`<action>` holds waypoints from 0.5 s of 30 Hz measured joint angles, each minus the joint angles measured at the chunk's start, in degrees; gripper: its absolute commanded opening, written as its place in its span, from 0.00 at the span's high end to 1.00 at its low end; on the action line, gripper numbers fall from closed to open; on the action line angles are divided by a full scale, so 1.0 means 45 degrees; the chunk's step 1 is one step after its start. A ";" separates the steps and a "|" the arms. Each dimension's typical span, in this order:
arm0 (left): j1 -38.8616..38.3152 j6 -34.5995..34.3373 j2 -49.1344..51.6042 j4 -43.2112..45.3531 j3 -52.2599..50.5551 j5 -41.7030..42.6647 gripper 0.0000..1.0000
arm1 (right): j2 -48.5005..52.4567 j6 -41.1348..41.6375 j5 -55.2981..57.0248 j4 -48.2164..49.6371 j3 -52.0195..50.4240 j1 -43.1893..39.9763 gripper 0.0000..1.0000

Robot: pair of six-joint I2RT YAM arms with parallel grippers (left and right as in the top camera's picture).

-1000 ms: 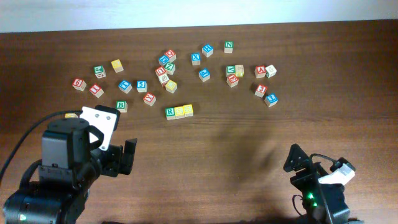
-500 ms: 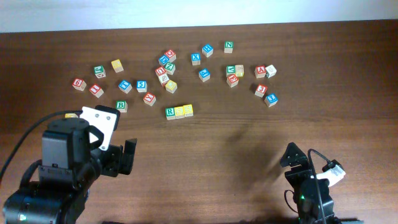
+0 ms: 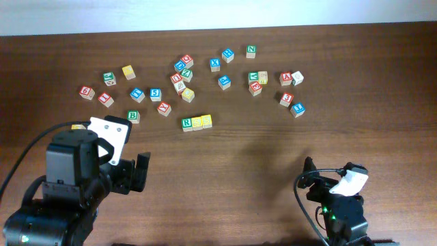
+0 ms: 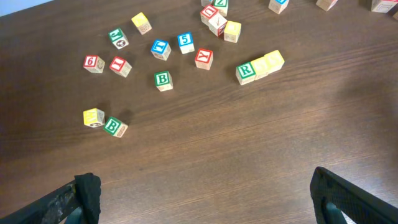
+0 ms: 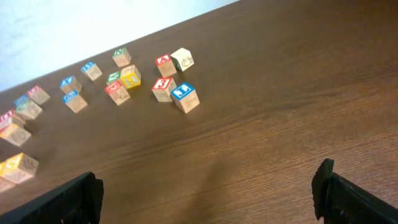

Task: Spell out RSS

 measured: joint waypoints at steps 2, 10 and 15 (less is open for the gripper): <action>0.0000 -0.0005 0.0000 0.0000 0.0000 0.0000 0.01 | 0.0000 -0.0301 -0.0058 0.0015 0.0000 0.0000 0.02; 0.0000 0.0000 0.0000 0.0005 0.0000 0.0000 0.01 | -0.0010 -0.2924 -0.0981 0.1783 -0.0340 0.0000 0.02; 0.0000 -0.0005 0.0000 0.0000 0.0000 0.0000 0.01 | -0.0010 -0.4813 -0.1753 0.1987 -0.0345 0.0000 0.02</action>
